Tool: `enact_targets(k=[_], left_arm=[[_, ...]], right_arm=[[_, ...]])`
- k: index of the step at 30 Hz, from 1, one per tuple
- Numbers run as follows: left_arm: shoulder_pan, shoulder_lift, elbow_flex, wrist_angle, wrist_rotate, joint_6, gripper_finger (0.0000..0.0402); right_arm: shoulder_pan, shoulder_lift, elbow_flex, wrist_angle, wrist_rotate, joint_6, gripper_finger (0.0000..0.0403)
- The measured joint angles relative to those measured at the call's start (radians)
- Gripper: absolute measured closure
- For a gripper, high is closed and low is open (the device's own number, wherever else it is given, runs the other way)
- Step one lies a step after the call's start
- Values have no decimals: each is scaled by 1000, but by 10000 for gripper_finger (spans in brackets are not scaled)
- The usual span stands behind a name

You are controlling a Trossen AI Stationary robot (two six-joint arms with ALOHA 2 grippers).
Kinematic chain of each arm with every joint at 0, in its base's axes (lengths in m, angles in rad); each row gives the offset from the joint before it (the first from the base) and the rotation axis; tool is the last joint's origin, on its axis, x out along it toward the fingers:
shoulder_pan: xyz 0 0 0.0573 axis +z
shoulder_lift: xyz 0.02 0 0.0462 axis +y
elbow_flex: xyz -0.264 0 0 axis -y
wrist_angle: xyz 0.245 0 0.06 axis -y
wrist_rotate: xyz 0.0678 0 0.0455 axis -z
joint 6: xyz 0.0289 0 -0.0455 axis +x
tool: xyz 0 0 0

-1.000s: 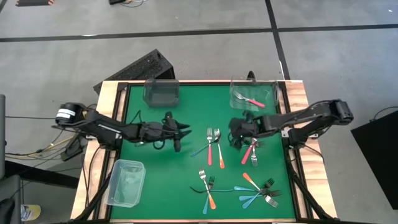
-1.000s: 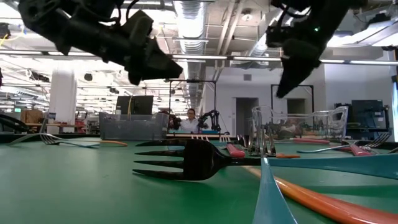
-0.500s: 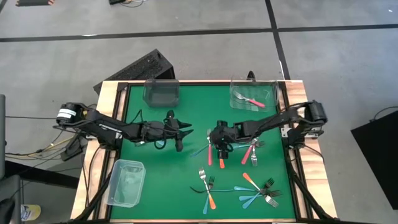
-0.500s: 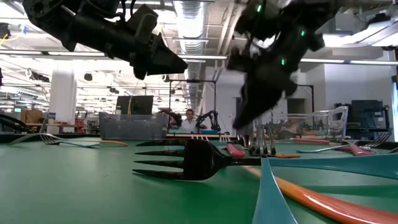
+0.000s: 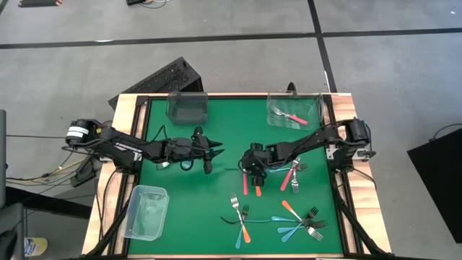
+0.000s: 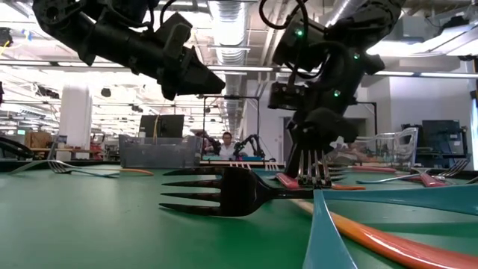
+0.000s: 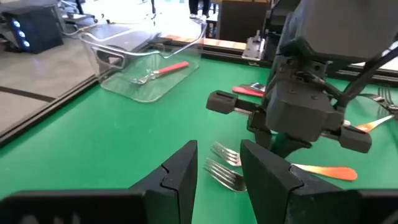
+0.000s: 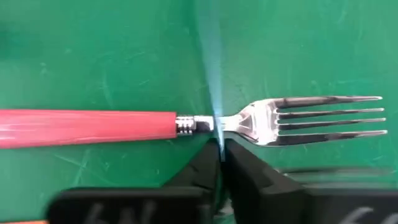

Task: Sort silverware by color (type)
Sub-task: Put the blue fork into the black bin

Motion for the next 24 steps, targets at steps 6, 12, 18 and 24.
enact_targets(k=[6, 12, 18, 24], left_arm=[[-7, 18, 5, 83, 205, 46, 292], [-20, 129, 102, 20, 206, 145, 292], [-21, 245, 254, -206, 201, 171, 292], [-18, 278, 340, -394, 139, 150, 292]], right_arm=[[-2, -69, 22, -8, 0, -12, 377], [-13, -74, 106, -14, 0, -17, 386], [-1, -72, 156, -51, 41, -14, 381], [20, -73, 159, -78, 64, -13, 382]])
